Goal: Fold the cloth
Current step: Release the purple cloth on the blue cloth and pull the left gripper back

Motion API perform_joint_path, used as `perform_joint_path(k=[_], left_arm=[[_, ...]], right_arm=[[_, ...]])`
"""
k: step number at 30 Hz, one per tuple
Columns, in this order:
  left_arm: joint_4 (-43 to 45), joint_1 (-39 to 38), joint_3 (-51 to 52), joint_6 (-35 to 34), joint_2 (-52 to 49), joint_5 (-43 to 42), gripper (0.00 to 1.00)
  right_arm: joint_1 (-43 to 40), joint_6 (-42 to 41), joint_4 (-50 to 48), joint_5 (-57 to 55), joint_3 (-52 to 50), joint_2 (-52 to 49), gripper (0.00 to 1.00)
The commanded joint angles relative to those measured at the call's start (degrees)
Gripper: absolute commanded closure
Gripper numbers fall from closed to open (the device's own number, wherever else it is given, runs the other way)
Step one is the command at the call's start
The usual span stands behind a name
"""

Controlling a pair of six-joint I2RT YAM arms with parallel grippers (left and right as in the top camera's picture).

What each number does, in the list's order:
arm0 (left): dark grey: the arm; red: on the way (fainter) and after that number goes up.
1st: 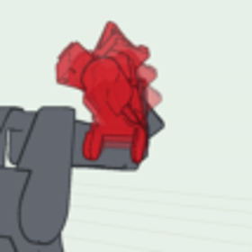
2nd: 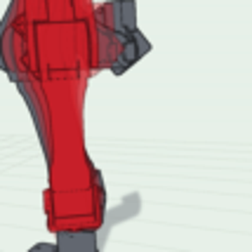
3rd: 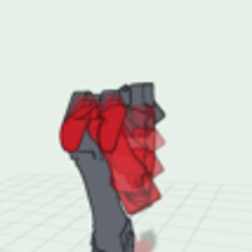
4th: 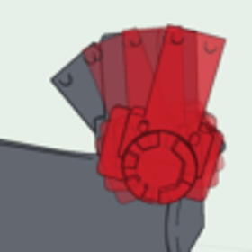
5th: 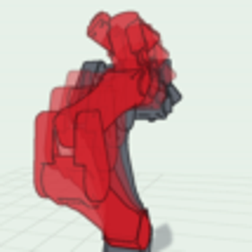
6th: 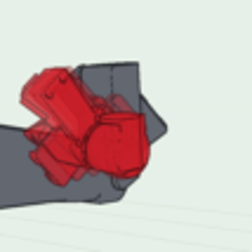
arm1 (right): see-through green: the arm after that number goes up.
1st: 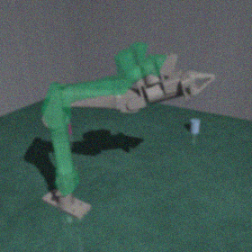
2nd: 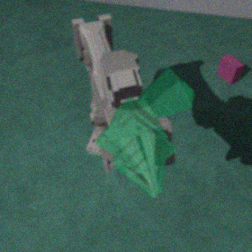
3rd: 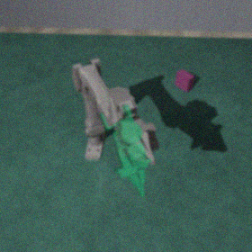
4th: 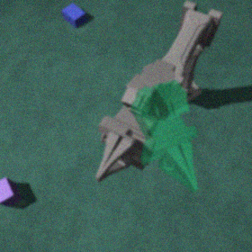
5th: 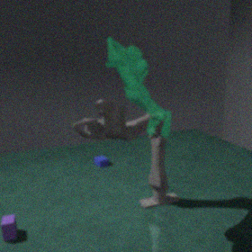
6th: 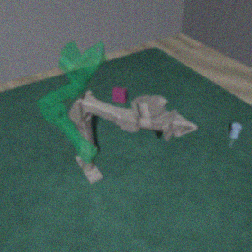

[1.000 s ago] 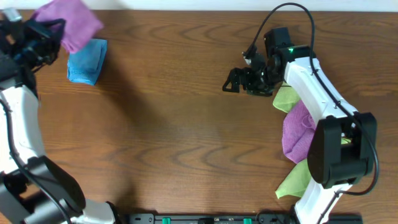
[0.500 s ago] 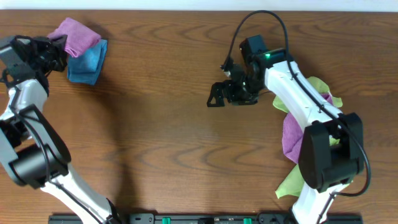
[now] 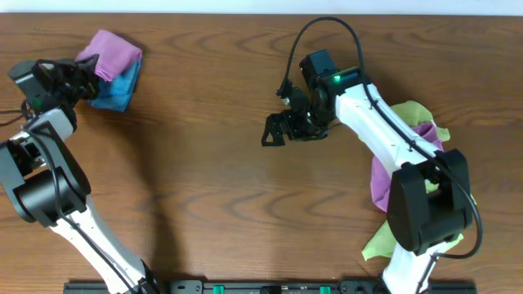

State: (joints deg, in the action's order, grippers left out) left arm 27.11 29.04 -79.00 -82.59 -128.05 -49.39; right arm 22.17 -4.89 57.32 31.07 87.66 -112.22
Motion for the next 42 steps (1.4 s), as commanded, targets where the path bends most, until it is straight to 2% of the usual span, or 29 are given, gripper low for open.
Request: perform_joint_path(k=[1, 6, 8, 12, 23, 25, 26, 27, 34, 39, 42], left_arm=[[-3.3, -0.2, 0.6, 0.4, -1.9, -1.7, 0.94], [-3.3, 0.4, 1.7, 1.8, -1.9, -3.6, 0.94], [-3.4, 0.8, 1.7, 1.8, -1.9, -4.9, 0.76], [-7.1, 2.3, 1.7, 2.7, -1.9, -6.3, 0.7], [-28.3, 7.2, 1.7, 19.6, 0.9, -7.2, 0.39], [-30.4, 7.9, 1.7, 22.1, 2.0, -7.2, 0.22], [-31.7, 8.4, 1.7, 23.6, 2.9, -7.6, 0.17], [-32.3, 8.6, 1.7, 24.4, 3.4, -7.6, 0.02], [-39.0, 9.4, 1.7, 33.1, 9.9, -7.6, 0.05], [-50.8, 9.3, 1.7, 47.5, 19.6, -5.4, 0.05], [-60.5, 9.2, 1.7, 57.0, 28.0, 0.6, 0.05]], right_arm=[[0.9, 1.1, -0.3, 0.5, 0.6, 0.5, 0.0], [1.2, 1.0, -0.5, 0.5, 0.6, 0.5, 0.01], [1.2, 0.7, -0.8, 0.5, 0.6, 0.5, 0.01], [1.8, 0.7, -0.8, 0.5, 0.6, 0.5, 0.01], [4.4, 0.7, -1.7, 0.5, 0.6, 0.5, 0.01], [4.9, 0.7, -2.3, 0.5, 0.6, 0.5, 0.01], [5.4, 0.6, -2.5, 0.5, 0.6, 0.5, 0.01], [5.6, 0.6, -2.5, 0.5, 0.6, 0.5, 0.01], [7.0, 0.4, -2.5, 1.0, 0.6, 0.5, 0.01], [6.6, 0.2, -2.0, 2.0, 0.7, 0.8, 0.01], [5.6, 0.2, -0.1, 0.2, 1.4, 1.9, 0.01]])
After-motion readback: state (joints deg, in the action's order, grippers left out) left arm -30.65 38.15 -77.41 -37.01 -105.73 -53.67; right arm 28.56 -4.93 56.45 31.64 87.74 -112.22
